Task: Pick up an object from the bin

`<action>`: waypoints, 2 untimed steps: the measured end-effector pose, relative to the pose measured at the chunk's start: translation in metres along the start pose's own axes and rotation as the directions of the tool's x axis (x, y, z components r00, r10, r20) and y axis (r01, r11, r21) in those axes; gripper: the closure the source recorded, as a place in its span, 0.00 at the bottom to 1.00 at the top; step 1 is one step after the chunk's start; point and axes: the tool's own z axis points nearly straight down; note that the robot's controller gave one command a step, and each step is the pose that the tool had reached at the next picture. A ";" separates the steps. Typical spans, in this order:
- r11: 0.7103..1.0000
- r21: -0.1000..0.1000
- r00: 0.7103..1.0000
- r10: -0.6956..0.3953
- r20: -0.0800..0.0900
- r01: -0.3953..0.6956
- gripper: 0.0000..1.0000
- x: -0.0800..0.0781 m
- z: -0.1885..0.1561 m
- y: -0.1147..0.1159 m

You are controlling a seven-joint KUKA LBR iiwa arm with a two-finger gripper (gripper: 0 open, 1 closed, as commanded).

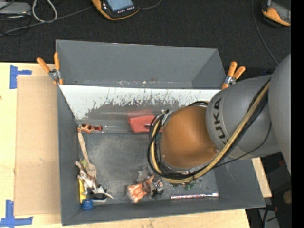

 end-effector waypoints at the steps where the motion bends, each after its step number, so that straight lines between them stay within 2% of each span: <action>1: 0.999 0.003 0.999 0.032 0.011 -0.032 1.00 -0.001 -0.012 -0.002; 2: 1.000 0.000 1.000 0.031 0.002 -0.031 1.00 0.002 -0.062 0.001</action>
Offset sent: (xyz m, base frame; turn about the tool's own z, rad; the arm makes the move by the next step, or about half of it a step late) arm -0.0038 -0.0004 0.1796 0.0181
